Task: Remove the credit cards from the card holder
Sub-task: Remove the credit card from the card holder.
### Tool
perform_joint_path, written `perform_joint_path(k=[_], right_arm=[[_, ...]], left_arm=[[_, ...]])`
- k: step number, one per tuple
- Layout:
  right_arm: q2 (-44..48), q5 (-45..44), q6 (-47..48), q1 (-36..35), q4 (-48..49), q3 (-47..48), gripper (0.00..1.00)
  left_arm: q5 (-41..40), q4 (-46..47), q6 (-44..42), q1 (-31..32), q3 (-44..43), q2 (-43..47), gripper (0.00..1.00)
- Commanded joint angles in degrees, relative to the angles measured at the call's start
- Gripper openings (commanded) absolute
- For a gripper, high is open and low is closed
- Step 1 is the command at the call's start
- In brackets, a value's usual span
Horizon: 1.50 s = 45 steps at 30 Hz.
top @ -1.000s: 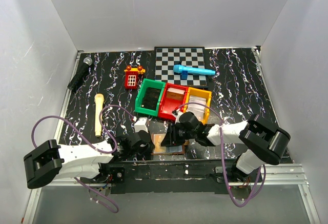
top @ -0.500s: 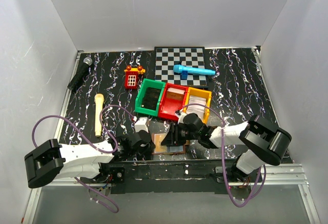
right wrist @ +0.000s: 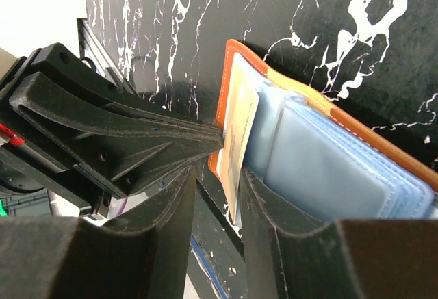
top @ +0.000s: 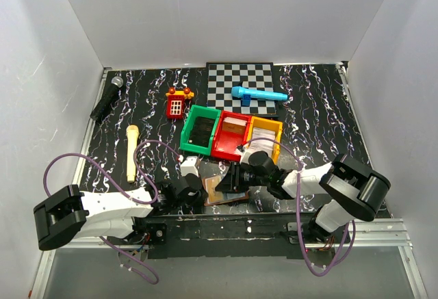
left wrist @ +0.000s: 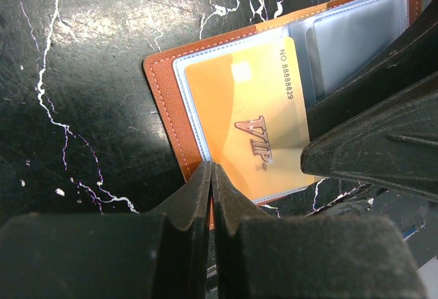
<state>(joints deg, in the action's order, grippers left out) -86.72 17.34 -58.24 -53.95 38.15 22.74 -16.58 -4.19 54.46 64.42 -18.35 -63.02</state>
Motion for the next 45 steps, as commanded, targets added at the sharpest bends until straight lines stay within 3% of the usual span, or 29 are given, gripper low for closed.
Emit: perform_joint_path(k=[1, 14, 45], right_arm=[[0.0, 3.4, -1.1, -0.3, 5.3, 0.5, 0.39], [-2.7, 5.2, -0.7, -0.4, 3.1, 2.8, 0.45], [2.9, 4.5, -0.4, 1.4, 1.6, -0.8, 0.40]], left_arm=[[1.6, -1.9, -0.2, -0.2, 1.7, -1.8, 0.00], [2.6, -0.4, -1.2, -0.1, 1.6, -2.5, 0.00], [0.1, -3.3, 1.8, -0.1, 2.4, -1.4, 0.00]])
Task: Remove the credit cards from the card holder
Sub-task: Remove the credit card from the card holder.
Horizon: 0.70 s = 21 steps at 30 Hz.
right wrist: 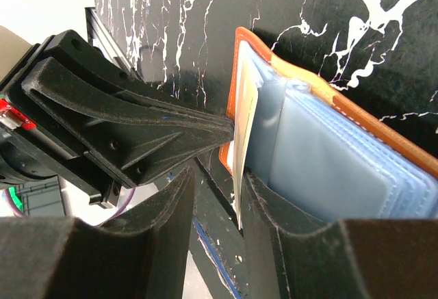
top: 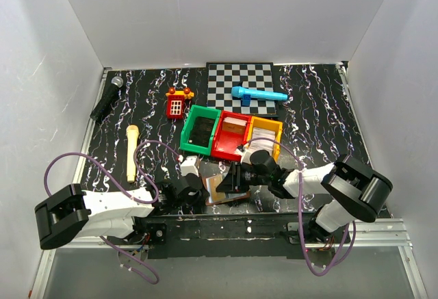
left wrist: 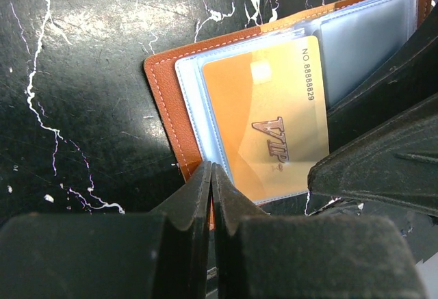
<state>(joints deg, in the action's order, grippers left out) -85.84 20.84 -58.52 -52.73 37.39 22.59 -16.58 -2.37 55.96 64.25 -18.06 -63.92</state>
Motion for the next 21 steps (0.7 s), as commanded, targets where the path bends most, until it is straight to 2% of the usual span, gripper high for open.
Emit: perform_joint_path(k=[1, 21], right_arm=[[2.2, 0.9, -0.1, 0.3, 2.2, -0.7, 0.40], [4.9, 0.3, 0.3, 1.3, 0.6, -2.3, 0.36]], left_arm=[[0.1, -5.2, 0.3, 0.0, 2.3, -0.3, 0.00], [-0.4, -5.4, 1.0, 0.1, 2.8, -0.2, 0.00]])
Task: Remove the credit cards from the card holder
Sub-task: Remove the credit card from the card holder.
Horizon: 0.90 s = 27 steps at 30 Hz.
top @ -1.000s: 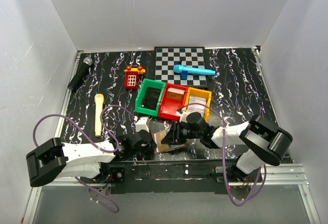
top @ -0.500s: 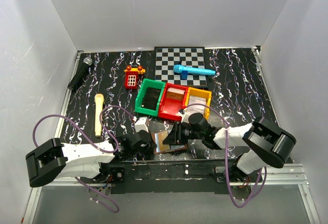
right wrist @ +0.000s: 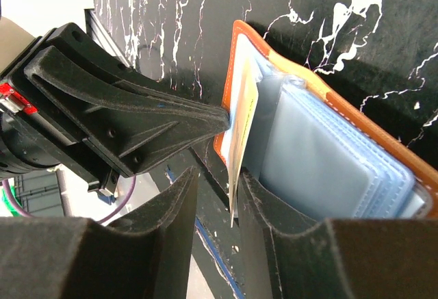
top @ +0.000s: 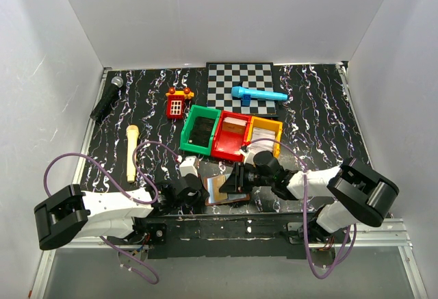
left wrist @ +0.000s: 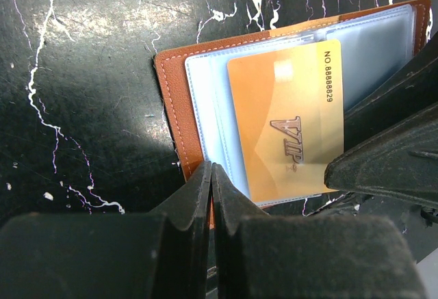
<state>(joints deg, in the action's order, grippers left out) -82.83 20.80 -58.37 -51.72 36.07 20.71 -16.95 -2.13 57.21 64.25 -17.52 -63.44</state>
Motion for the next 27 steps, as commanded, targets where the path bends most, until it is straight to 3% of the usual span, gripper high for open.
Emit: perform_joint_path(k=[1, 27], right_arm=[[1.9, 0.3, 0.1, 0.4, 1.9, -0.4, 0.36], [4.3, -0.1, 0.7, 2.0, 0.3, -1.9, 0.32]], left_arm=[[0.0, -5.6, -0.3, 0.1, 2.2, -0.7, 0.00], [-0.1, -5.9, -0.2, 0.1, 2.2, -0.6, 0.00]])
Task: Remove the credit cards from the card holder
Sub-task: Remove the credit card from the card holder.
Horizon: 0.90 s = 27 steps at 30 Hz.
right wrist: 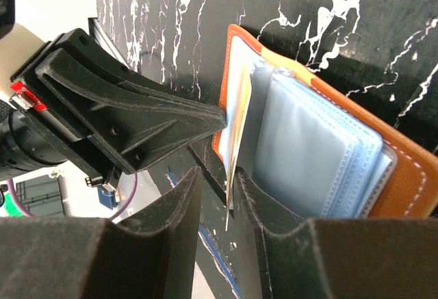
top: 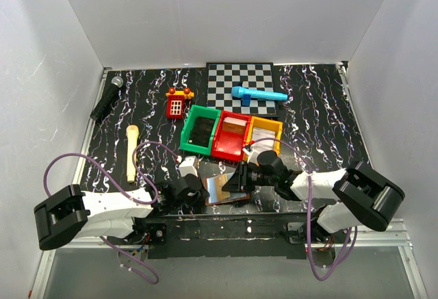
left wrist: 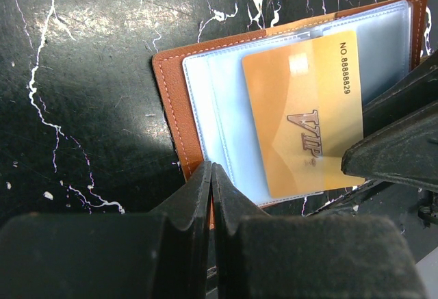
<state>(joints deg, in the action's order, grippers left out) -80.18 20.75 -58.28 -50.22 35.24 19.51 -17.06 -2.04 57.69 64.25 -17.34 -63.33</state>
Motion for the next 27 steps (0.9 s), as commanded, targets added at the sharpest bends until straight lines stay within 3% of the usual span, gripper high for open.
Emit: perform_joint_path(k=[1, 20, 27], right_arm=[[1.8, 0.1, 0.5, 0.6, 1.1, -0.9, 0.32], [3.5, -1.0, 0.9, 1.0, -0.5, -2.0, 0.27], [3.5, -1.0, 0.8, 1.1, -1.1, -1.9, 0.21]], left_arm=[[0.0, -6.0, -0.7, 0.1, 2.1, -0.7, 0.00], [-0.2, -6.4, -0.4, 0.0, 2.4, -0.1, 0.00], [-0.3, -6.4, -0.1, 0.1, 2.4, 0.1, 0.00]])
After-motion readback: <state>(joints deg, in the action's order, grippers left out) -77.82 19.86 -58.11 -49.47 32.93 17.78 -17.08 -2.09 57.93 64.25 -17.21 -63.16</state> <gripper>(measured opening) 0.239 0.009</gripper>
